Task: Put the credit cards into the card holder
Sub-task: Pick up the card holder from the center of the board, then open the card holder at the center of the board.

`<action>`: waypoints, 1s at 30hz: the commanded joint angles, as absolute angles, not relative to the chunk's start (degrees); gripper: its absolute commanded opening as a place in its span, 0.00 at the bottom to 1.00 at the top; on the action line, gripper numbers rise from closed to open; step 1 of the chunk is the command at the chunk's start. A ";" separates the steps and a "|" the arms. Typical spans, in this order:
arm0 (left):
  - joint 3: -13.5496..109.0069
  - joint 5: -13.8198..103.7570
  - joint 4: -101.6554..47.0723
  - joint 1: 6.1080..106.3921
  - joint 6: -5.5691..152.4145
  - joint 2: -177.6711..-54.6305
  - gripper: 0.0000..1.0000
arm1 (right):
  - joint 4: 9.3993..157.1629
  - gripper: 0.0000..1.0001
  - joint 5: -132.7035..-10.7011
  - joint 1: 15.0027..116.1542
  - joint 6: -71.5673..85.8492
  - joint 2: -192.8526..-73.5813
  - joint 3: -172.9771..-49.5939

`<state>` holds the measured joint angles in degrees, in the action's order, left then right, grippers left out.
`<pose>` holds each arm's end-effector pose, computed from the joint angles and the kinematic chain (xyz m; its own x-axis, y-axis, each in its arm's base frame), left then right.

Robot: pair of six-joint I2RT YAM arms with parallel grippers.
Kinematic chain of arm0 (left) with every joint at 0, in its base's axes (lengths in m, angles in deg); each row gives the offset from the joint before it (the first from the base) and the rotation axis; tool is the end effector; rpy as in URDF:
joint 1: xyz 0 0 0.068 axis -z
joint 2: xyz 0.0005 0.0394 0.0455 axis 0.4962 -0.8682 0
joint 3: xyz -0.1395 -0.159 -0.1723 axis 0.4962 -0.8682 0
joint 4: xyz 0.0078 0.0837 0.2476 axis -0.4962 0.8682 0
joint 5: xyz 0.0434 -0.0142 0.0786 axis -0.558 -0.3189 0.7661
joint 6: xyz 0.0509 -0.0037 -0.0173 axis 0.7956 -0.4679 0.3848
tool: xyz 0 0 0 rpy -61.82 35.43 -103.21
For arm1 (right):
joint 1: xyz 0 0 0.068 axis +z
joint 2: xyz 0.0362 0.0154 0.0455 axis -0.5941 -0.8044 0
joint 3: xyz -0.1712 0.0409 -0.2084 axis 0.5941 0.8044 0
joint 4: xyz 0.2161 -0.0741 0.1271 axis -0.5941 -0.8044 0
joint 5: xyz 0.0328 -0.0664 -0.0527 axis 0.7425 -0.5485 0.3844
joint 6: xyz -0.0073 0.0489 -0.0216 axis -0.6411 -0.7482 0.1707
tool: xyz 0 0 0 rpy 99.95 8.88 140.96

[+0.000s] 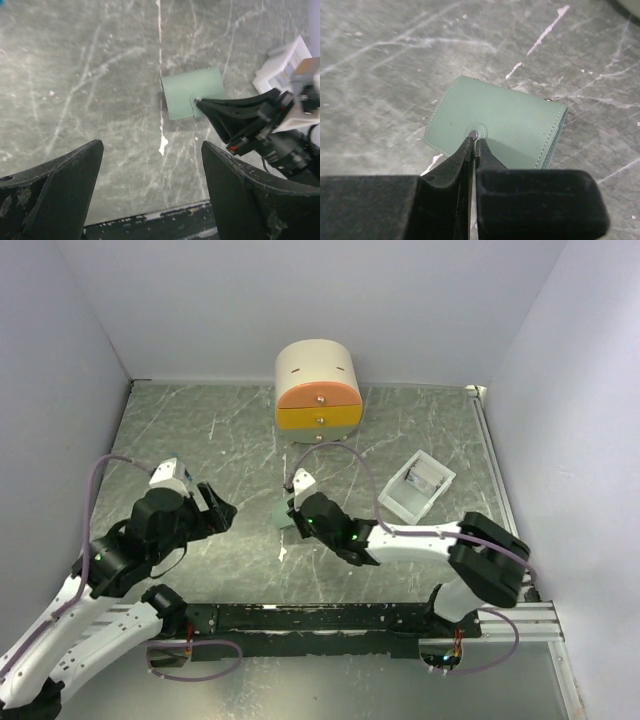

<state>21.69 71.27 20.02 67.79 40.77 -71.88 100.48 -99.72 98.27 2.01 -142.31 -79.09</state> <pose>0.0922 -0.0580 0.3172 -0.5457 -0.4151 -0.7280 -0.0076 0.8711 -0.4911 0.1645 0.2808 0.1863 -0.3735 -0.2864 -0.8823 -0.6202 0.7844 0.0080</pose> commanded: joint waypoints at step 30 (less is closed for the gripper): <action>11.10 27.42 -14.02 67.37 30.84 -72.15 0.92 | 117.13 0.00 -60.92 98.33 3.92 -104.43 -64.26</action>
